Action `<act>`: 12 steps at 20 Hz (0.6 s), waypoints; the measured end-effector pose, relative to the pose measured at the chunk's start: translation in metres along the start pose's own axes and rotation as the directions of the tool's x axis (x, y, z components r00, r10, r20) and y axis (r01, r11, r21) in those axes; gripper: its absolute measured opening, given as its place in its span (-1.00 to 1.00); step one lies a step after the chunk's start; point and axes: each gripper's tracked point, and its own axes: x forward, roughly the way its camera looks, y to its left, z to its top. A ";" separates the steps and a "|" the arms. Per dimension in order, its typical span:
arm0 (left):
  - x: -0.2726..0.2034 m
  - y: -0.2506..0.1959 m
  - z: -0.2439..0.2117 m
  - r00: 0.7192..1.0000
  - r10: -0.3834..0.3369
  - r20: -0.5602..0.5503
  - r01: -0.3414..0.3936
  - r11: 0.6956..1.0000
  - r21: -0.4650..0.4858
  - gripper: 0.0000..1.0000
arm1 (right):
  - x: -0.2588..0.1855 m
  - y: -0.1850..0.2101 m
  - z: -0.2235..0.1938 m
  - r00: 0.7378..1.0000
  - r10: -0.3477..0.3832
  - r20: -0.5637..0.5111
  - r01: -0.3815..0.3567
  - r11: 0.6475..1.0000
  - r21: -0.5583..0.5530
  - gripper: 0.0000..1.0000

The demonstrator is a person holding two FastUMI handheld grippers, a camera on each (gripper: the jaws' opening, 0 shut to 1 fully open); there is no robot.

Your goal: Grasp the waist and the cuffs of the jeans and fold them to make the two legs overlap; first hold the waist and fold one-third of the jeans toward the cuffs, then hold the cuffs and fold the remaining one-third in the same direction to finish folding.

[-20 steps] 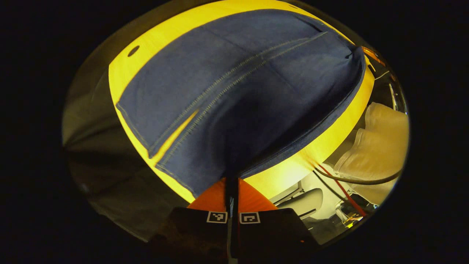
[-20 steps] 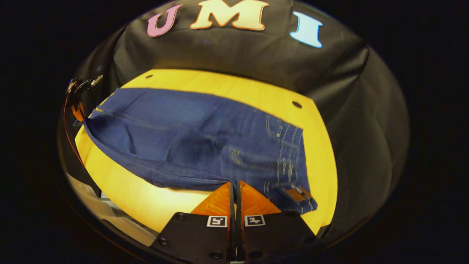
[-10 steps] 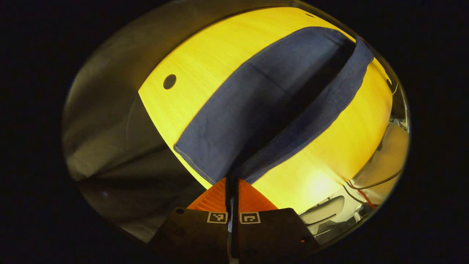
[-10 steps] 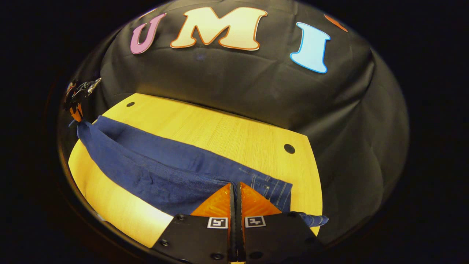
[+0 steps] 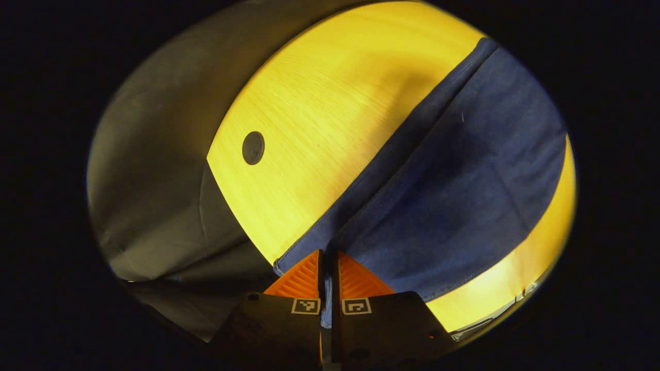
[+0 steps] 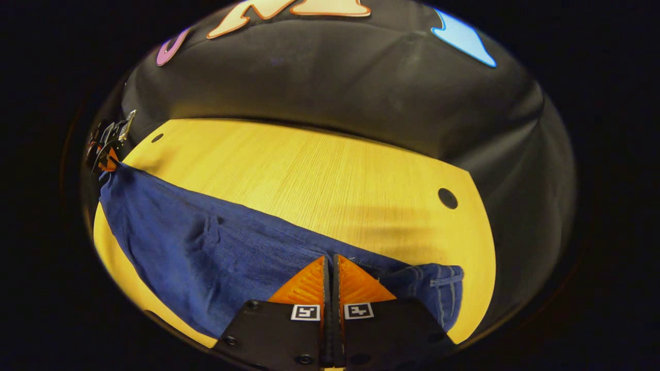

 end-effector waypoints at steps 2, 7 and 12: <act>0.004 -0.002 0.000 1.000 -0.003 -0.010 0.003 1.000 -0.007 -0.96 | -0.006 -0.009 -0.001 1.000 0.006 0.006 -0.007 1.000 0.028 -0.88; -0.001 0.007 -0.003 1.000 0.017 0.013 -0.017 0.999 -0.038 0.25 | -0.018 -0.060 0.004 1.000 0.030 0.010 -0.031 0.992 0.119 -0.27; -0.022 0.026 -0.003 0.984 0.135 0.118 -0.110 0.975 -0.195 0.91 | -0.056 -0.105 0.002 0.998 0.001 0.057 -0.011 0.984 0.177 0.93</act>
